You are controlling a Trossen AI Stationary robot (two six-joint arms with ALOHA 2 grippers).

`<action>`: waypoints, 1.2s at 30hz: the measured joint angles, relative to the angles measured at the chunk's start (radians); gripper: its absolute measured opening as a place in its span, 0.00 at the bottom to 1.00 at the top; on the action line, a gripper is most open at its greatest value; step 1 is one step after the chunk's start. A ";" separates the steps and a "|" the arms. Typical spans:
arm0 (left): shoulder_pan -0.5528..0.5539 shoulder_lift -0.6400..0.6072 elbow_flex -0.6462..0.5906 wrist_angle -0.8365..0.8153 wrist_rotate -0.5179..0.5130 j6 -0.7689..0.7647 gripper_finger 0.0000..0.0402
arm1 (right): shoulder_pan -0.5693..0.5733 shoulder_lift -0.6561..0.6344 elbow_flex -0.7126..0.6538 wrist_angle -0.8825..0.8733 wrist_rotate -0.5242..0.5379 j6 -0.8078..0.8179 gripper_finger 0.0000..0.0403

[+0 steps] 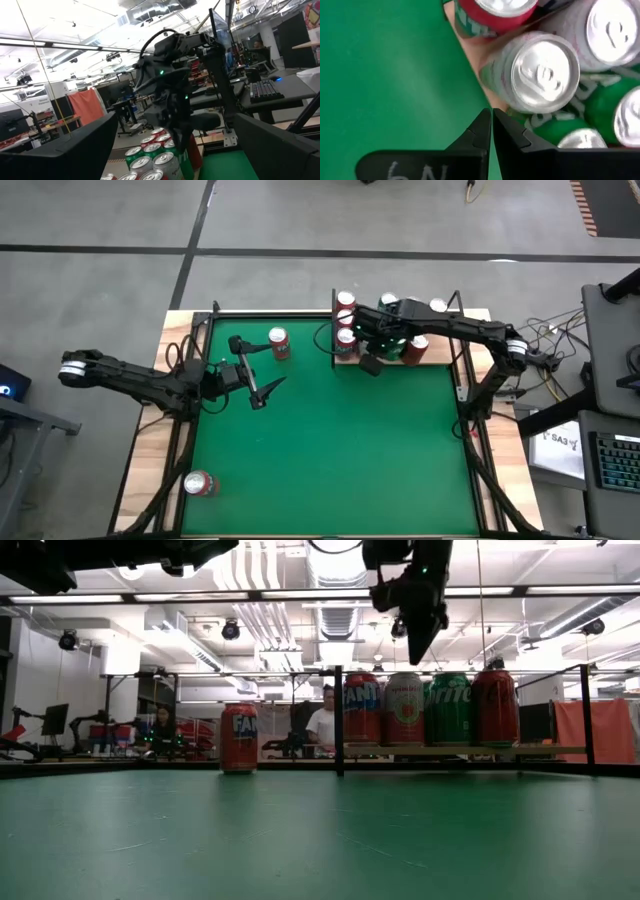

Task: Place canned beverage on shelf
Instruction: Put the pink/white soda can on the shelf aligned with the other pink/white soda can, then adjust the soda cans on the shelf

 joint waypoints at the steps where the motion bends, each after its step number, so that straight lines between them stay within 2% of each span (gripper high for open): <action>1: 0.000 0.000 0.000 0.000 0.000 0.000 0.95 | -0.006 0.010 0.000 0.007 0.000 -0.013 0.02; 12: 0.000 0.000 0.000 -0.005 0.000 0.000 0.95 | -0.029 0.089 0.000 0.006 0.018 -0.086 0.02; 19: 0.000 0.000 0.000 -0.006 0.000 0.000 0.95 | -0.029 0.096 -0.001 0.008 0.087 -0.088 0.02; 31: 0.000 0.000 0.000 -0.015 0.000 -0.009 0.95 | -0.024 0.007 -0.001 -0.022 0.088 -0.002 0.02; 36: 0.000 0.010 0.000 -0.008 0.000 -0.006 0.95 | -0.041 -0.024 -0.001 0.072 0.156 -0.017 0.02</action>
